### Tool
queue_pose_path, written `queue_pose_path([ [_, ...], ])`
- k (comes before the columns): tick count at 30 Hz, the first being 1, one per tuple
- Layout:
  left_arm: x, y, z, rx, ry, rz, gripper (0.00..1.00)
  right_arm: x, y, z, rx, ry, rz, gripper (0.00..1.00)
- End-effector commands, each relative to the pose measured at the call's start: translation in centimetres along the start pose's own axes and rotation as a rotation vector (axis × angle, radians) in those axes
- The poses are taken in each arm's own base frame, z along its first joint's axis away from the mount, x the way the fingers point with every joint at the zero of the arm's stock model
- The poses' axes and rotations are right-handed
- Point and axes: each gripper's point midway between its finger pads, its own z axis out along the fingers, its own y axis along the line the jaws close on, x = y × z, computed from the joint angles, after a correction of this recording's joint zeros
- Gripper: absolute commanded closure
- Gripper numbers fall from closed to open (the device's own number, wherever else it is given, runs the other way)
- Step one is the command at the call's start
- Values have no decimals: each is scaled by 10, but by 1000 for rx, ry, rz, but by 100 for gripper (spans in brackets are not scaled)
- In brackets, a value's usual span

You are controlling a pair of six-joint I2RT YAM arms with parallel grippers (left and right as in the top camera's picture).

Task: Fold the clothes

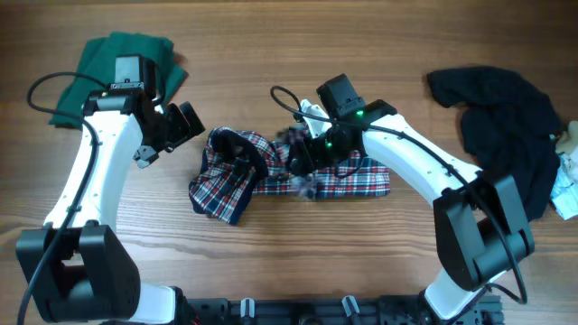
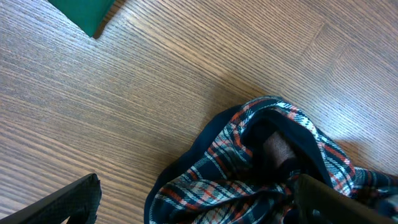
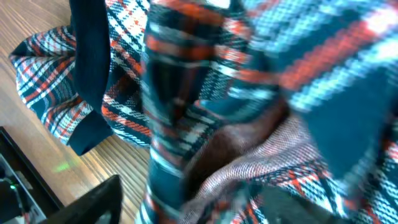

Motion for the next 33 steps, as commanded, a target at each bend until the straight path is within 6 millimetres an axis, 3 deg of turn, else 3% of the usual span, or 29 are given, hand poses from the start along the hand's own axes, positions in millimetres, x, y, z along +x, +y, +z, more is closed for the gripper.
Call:
queue_pose_path([
  [1, -2, -1, 1, 4, 1, 2, 0, -22, 18, -25, -24, -61, 5, 21],
  [3, -2, -1, 1, 4, 0, 2, 0, -39, 36, -57, -30, -121, -22, 22],
  [5, -2, 0, 1, 4, 1, 2, 0, -49, 36, -82, -15, -185, 48, 28],
  [6, -2, 0, 1, 3, 1, 2, 0, -52, 25, -97, 19, -220, 118, 45],
  [7, -2, 0, 1, 3, 1, 2, 0, -51, 3, -113, 75, -253, 205, 80],
  [8, -2, 0, 1, 0, -1, 2, 0, -47, -17, -123, 115, -259, 266, 96],
  [11, -3, 0, 1, 2, -4, 2, 0, -20, -66, -124, 233, -204, 394, 95],
  [13, -3, 0, 1, 3, -5, 3, 0, 0, -89, -111, 306, -171, 447, 96],
  [17, -3, 0, 1, 2, -4, 2, 0, 21, -115, -74, 346, -148, 511, 96],
  [20, -3, 0, 1, 2, -4, 2, 0, 46, -152, -53, 452, -111, 601, 96],
  [25, -3, 0, 1, 2, -4, 3, 0, 58, -207, -56, 482, -131, 690, 96],
  [27, -3, 0, 1, 2, -4, 3, 0, 51, -203, -58, 392, -137, 644, 96],
  [29, -3, 0, 1, 2, -4, 3, 0, 37, -184, -64, 291, -160, 577, 96],
  [32, 0, 0, 1, 1, 7, 3, 2, 2, -131, -98, 89, -246, 376, 95],
  [33, 5, -2, 1, 18, 33, 30, 4, -5, -113, -114, 45, -265, 300, 88],
])
